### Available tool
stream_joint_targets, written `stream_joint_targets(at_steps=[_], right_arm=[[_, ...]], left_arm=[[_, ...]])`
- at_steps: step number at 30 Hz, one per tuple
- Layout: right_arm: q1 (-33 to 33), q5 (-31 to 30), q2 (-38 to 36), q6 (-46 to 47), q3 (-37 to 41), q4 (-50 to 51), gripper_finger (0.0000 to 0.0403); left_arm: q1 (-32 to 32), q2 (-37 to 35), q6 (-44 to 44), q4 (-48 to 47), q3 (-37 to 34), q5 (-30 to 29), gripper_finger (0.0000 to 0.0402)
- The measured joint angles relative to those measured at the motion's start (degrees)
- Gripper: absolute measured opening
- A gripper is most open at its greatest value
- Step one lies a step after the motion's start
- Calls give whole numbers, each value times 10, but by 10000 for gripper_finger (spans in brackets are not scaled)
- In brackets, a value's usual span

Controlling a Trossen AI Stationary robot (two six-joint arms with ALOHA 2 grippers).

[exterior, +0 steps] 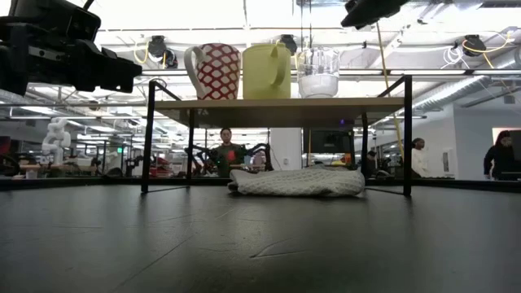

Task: Stack small to large cups/mugs on shelf
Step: Put the transparent mug on the shelf

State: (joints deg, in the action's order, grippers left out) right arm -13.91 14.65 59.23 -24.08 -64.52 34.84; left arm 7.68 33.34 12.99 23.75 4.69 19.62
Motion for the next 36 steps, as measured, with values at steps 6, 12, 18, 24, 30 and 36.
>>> stream_joint_targets(at_steps=[6, 12, 18, 24, 30, 36], right_arm=[[0, -13, 46, -35, -56, 48, 0], [-9, -12, 62, -111, -82, 104, 0], [-28, -12, 82, -127, -105, 112, 0], [-29, -11, 111, -122, -144, 121, 0], [-33, -11, 159, -146, -192, 150, 0], [-30, -9, 198, -201, -236, 226, 0]], left_arm=[[0, 0, -3, 0, 0, 0, 14], [0, 0, -5, -1, 0, 0, 11], [0, 0, -5, -1, 0, 0, 8], [0, 0, -5, 0, 0, 0, 20], [0, 0, -5, 0, 0, -1, 5], [0, 0, -11, -14, 0, -1, 14]])
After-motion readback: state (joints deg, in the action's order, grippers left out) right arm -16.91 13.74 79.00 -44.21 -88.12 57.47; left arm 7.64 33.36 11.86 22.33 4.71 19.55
